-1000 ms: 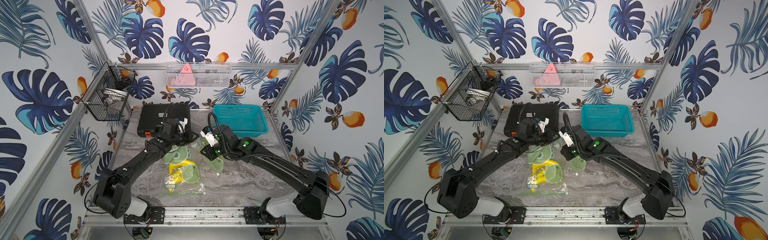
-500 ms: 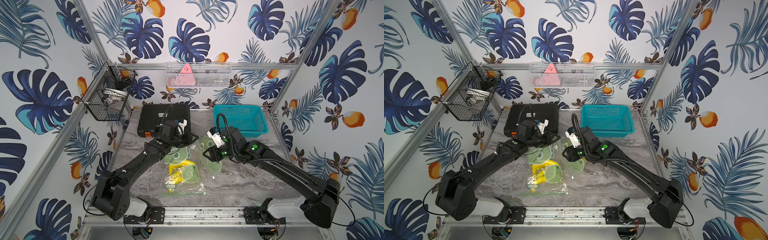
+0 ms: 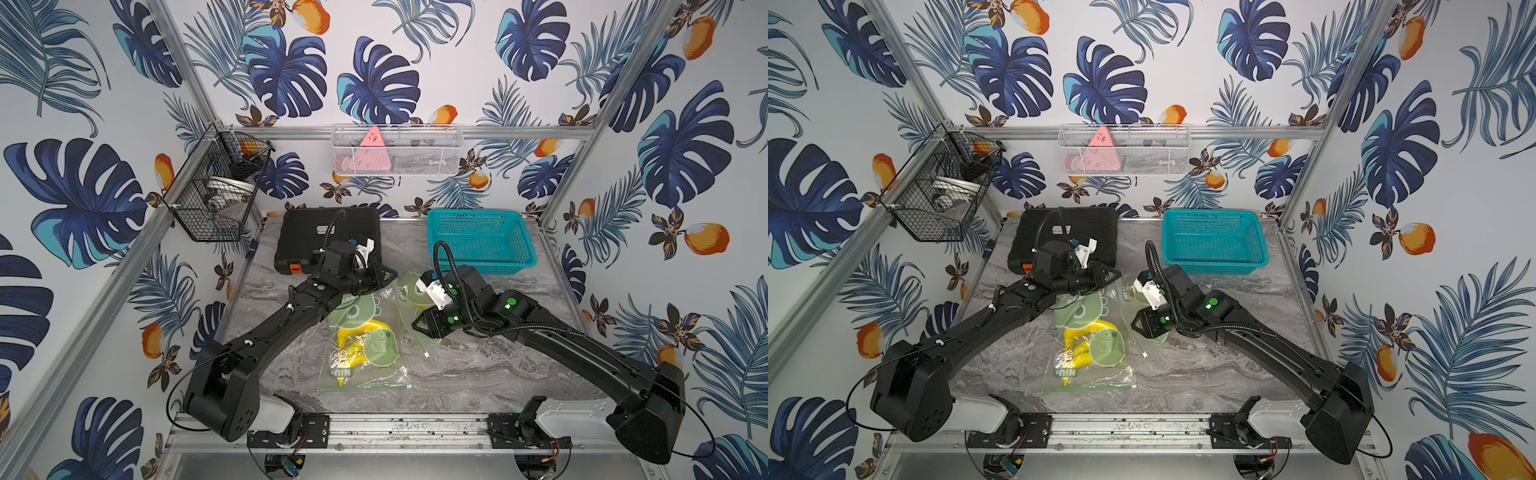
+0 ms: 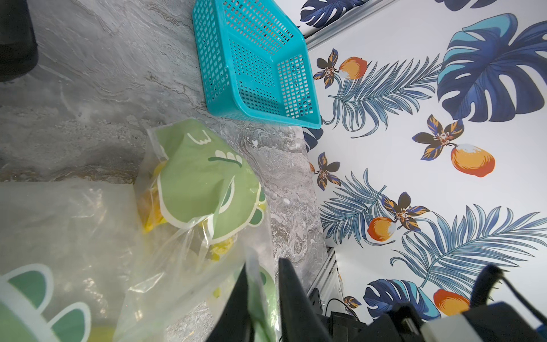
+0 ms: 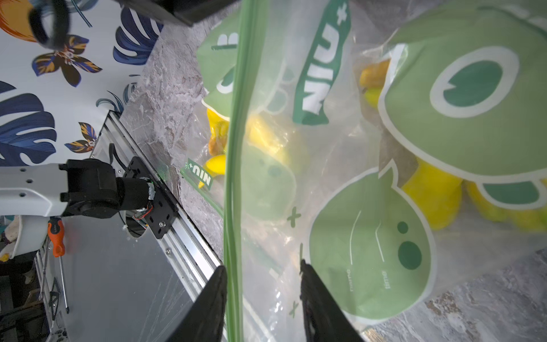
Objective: Open the zip-top bag and take out the banana
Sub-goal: Open the zipper of the food storage bag at the center of the board.
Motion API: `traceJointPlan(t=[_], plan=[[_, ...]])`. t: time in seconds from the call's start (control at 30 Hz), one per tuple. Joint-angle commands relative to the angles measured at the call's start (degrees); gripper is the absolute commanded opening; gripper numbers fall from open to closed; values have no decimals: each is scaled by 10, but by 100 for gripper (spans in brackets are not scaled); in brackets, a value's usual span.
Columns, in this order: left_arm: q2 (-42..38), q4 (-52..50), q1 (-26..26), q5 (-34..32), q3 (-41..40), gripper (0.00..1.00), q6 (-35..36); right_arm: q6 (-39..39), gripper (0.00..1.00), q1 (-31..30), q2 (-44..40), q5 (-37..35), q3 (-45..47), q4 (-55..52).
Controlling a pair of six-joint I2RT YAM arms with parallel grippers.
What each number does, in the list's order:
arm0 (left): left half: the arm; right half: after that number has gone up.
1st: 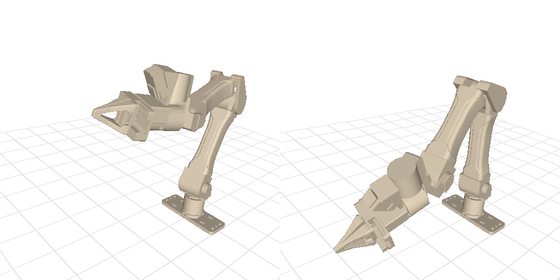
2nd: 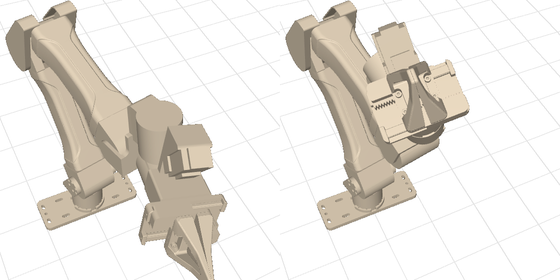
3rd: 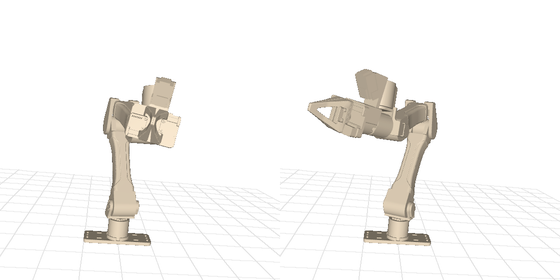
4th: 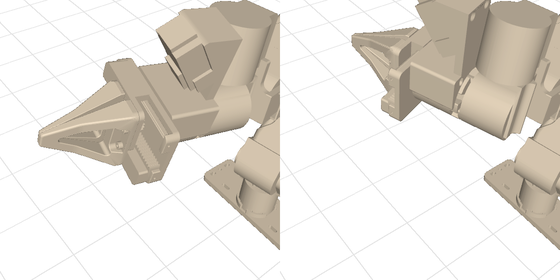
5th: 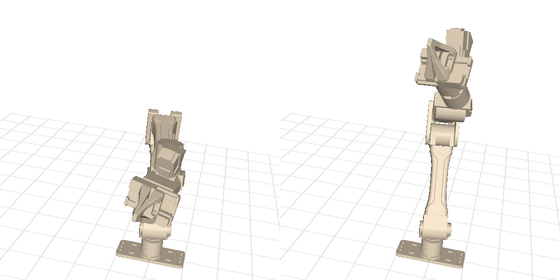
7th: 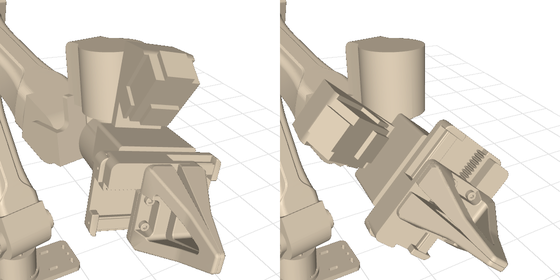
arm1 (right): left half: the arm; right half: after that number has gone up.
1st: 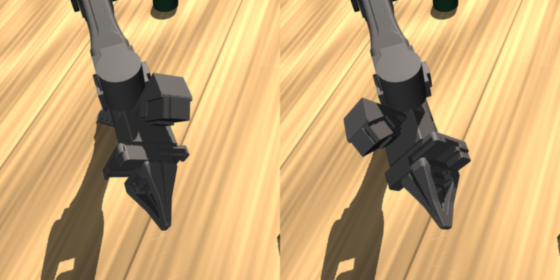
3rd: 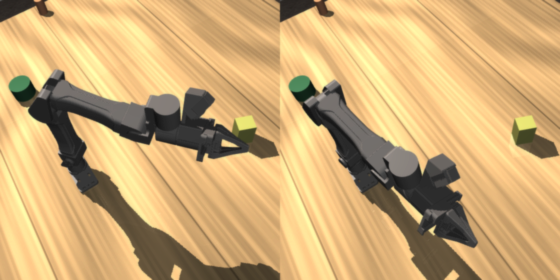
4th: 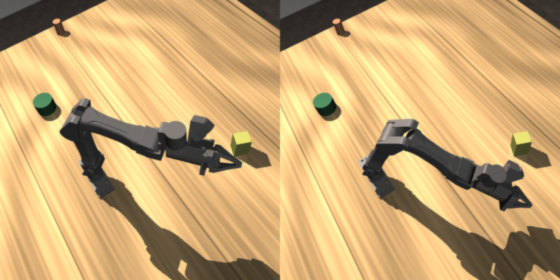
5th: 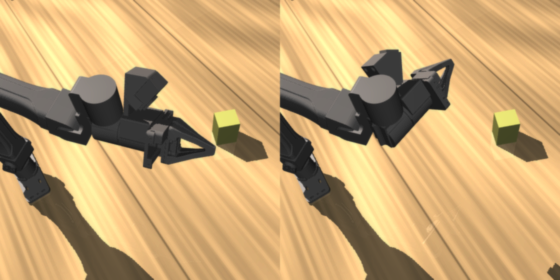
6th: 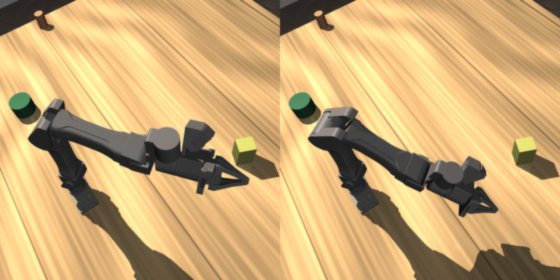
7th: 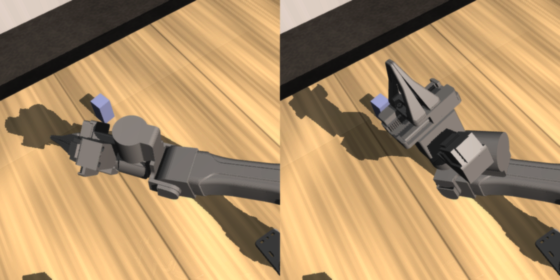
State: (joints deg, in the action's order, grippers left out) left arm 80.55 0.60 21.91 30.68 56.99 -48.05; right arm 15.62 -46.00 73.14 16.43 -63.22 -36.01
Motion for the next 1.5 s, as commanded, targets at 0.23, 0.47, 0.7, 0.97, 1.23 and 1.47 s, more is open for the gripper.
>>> traceJointPlan(t=[0.23,0.47,0.7,0.97,1.23,1.47], plan=[[-2,29,-2,6,-1,20,-4,6,41,-5,17,13,-8,9],[-2,36,-2,7,-6,20,-9,7,35,-6,25,-8,-12,2],[-3,47,-2,6,-8,20,-21,2,32,-18,62,-25,-46,-13],[-4,64,-2,0,-16,20,-37,21,30,-42,79,-43,-44,-8],[-7,74,-2,-3,-21,20,-49,40,19,-60,98,-68,-49,4],[-13,44,-4,-5,-18,38,-25,34,0,-61,121,-143,-99,-64]])
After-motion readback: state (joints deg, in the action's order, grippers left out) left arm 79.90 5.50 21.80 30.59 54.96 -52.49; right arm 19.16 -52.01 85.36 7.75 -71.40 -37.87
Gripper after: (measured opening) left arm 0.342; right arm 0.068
